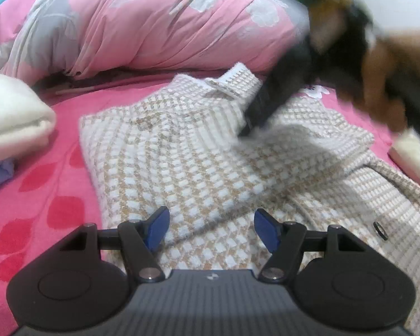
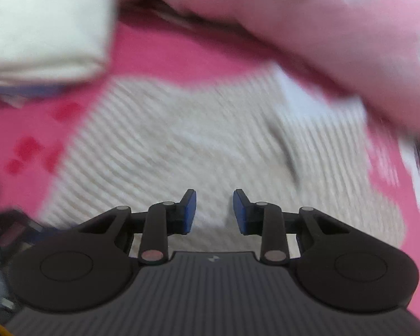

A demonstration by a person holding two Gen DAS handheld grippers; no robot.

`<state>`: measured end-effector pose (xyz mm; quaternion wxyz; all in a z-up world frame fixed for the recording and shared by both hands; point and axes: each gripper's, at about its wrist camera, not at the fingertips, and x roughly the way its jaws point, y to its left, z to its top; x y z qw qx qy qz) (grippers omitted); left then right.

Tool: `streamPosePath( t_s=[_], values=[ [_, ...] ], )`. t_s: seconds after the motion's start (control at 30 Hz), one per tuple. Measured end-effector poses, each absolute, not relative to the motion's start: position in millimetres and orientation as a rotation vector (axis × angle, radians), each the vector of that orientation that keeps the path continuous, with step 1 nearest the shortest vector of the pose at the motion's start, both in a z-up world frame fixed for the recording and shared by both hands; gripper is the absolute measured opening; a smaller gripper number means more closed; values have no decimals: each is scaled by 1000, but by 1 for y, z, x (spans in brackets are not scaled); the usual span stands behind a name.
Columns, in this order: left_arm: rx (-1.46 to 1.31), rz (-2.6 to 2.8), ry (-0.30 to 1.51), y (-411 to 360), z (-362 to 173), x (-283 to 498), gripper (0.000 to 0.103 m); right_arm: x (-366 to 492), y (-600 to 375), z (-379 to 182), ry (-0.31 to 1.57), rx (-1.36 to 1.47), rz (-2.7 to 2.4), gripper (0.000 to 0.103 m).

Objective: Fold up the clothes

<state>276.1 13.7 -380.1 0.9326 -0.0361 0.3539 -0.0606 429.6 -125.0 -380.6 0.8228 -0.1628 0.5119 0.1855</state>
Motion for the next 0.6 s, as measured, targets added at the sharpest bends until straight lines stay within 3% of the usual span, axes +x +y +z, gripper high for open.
streamPosePath(
  t_s=[0.1, 0.3, 0.47, 0.6],
  values=[
    [-57, -128, 725, 13, -380, 275, 68, 429, -127, -399, 1105, -351, 364, 29],
    [-71, -127, 741, 15, -380, 279, 68, 416, -162, -358, 1061, -270, 311, 26],
    [-61, -128, 743, 13, -380, 278, 67, 424, -216, -391, 1169, -125, 110, 26],
    [-71, -115, 752, 13, -379, 279, 67, 416, -229, -403, 1122, 1, 71, 28]
  ],
)
